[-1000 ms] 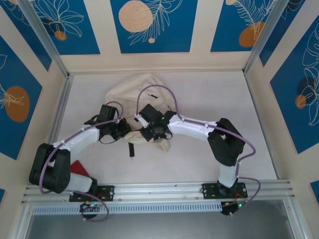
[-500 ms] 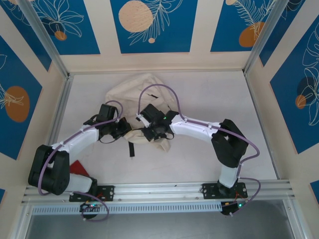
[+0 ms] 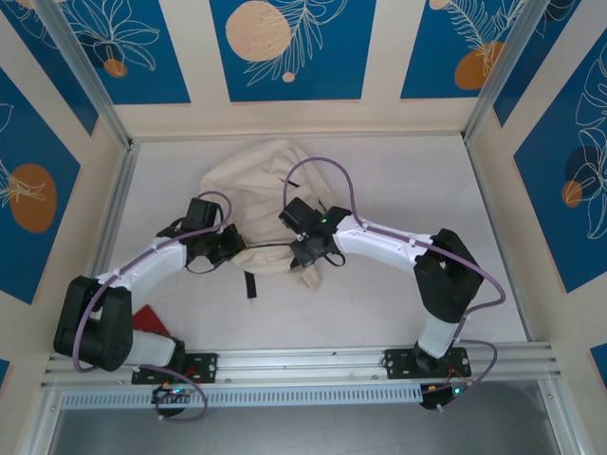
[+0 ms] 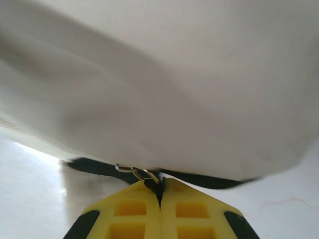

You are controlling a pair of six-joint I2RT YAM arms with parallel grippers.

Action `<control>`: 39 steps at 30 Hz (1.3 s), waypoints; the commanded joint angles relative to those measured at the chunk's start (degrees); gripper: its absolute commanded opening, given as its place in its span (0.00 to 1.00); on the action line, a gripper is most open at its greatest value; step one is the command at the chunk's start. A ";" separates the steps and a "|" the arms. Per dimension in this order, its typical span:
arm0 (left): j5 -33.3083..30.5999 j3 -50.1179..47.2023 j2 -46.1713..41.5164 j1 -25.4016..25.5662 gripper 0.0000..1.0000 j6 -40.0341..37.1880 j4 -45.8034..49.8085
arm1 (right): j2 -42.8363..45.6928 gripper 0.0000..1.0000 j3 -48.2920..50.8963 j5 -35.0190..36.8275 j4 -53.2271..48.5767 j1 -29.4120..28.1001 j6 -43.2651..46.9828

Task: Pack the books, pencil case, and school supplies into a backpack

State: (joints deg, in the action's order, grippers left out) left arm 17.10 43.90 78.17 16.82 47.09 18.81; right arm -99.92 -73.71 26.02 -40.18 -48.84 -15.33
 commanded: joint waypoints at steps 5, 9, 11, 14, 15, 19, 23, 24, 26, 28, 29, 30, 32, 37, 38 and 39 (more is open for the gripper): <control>-8.66 2.62 0.64 -4.29 0.00 -3.70 4.75 | 0.69 0.00 -1.20 7.20 -8.32 5.12 -4.78; -9.51 4.79 1.26 -5.73 0.00 -5.56 5.96 | -0.24 0.00 -2.65 1.88 -5.38 3.94 -2.17; -10.35 5.96 1.43 -6.76 0.00 -6.58 6.99 | -0.60 0.00 -3.03 -3.98 -2.38 2.92 -0.34; -11.42 7.19 0.81 -8.96 0.02 -7.91 8.88 | -1.71 0.00 -3.52 -15.80 3.66 1.22 1.07; -11.67 7.54 0.42 -9.83 0.09 -8.38 9.90 | -2.37 0.00 -4.00 -20.24 5.93 0.68 1.09; -13.03 7.63 -3.26 -13.20 0.33 -9.29 13.81 | -6.68 0.00 -7.79 -30.93 13.14 -1.45 -0.72; -15.19 7.30 -7.55 -15.38 0.51 -8.37 19.26 | -12.11 0.00 -13.62 -35.91 17.20 -2.57 -2.53; -15.27 6.93 -8.76 -15.50 0.54 -7.82 20.08 | -13.47 0.00 -15.43 -37.15 17.66 -2.79 -2.79; -14.14 5.75 -11.02 -15.50 0.57 -6.62 20.69 | -15.92 0.00 -19.12 -37.64 17.73 -3.43 -3.00; -13.08 4.48 -13.36 -15.50 0.61 -5.11 21.03 | -18.05 0.00 -22.46 -38.22 17.42 -3.98 -3.27; -12.64 3.68 -14.29 -15.50 0.62 -4.07 20.82 | -18.80 0.00 -23.57 -38.15 17.29 -4.15 -3.51; -11.69 2.70 -15.26 -15.50 0.63 -2.91 20.05 | -19.48 0.00 -24.81 -38.28 16.89 -4.30 -3.61; -8.74 0.76 -16.17 -15.54 0.65 -0.66 17.92 | -20.05 0.00 -26.03 -38.02 16.20 -4.56 -3.78; 0.93 -4.40 -16.40 -15.50 0.67 6.16 6.83 | -19.01 0.00 -26.09 -37.73 13.19 -5.53 -2.42; 1.34 -4.82 -16.28 -15.47 0.68 6.78 5.61 | -18.72 0.00 -25.99 -37.72 12.53 -5.72 -2.16; 1.39 -5.04 -16.14 -15.42 0.69 7.19 4.55 | -18.38 0.00 -25.79 -37.86 12.00 -5.88 -1.80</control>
State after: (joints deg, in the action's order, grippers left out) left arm 13.04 39.81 62.06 1.87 50.15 29.45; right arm -119.70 -98.04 -9.50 -26.41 -53.80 -18.35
